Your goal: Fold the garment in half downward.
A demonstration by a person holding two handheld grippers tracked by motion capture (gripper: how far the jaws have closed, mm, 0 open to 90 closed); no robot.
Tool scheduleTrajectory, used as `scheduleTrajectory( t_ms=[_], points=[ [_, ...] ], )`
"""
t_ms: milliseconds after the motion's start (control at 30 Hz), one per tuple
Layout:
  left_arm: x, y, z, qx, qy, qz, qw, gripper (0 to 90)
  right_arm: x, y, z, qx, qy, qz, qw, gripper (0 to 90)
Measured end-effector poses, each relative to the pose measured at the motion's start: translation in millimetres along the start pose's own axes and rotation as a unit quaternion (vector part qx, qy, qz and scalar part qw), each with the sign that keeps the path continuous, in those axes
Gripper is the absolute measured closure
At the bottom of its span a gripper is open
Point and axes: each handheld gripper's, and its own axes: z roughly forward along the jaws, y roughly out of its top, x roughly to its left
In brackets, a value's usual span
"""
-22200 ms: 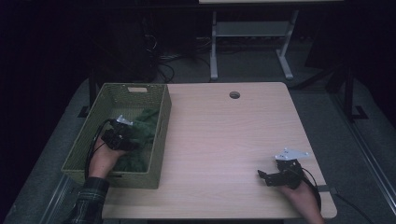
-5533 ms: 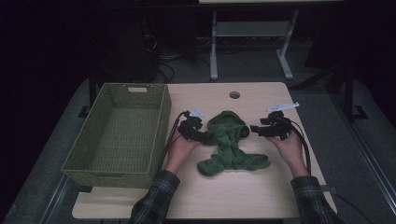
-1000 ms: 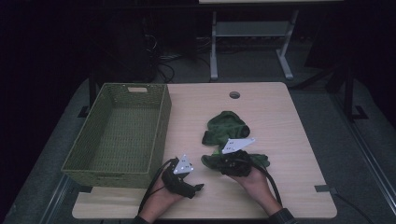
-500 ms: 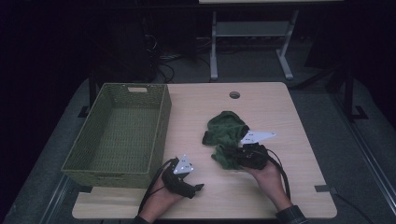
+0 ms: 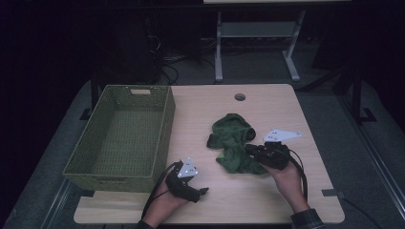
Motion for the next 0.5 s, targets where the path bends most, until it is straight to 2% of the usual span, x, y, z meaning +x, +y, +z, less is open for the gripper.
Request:
scheduleTrajectory(
  t_ms=[67, 167, 267, 333, 367, 400, 500],
  points=[
    [0.2, 0.1, 0.1, 0.000, 0.001, 0.001, 1.0000, 12.8, 2.0, 6.2, 3.3, -0.003, 0.006, -0.006, 1.0000, 89.5],
    [0.2, 0.1, 0.1, 0.001, 0.001, 0.001, 1.0000, 12.8, 4.7, 12.0, 8.2, -0.001, 0.009, -0.014, 0.9999, 89.7],
    [0.1, 0.1, 0.3, -0.001, 0.001, -0.001, 1.0000, 12.9, 6.9, 19.1, 23.7, 0.008, 0.011, -0.017, 0.9998, 89.8],
    [0.2, 0.1, 0.2, 0.000, 0.001, 0.000, 1.0000, 12.8, 4.1, 16.7, 34.1, 0.025, 0.004, -0.022, 0.9994, 89.8],
    [0.2, 0.1, 0.2, 0.000, 0.001, 0.000, 1.0000, 12.9, 4.1, 16.7, 34.1, 0.025, 0.004, -0.022, 0.9994, 89.8],
    [0.1, 0.1, 0.1, 0.000, 0.001, 0.000, 1.0000, 12.9, 2.4, 11.1, 41.7, 0.053, -0.006, -0.019, 0.9984, 89.8],
    [-0.2, 0.0, 0.2, 0.000, 0.000, -0.002, 1.0000, 12.8, -0.2, 4.0, 45.0, 0.063, -0.004, -0.013, 0.9979, 89.8]
  ],
)
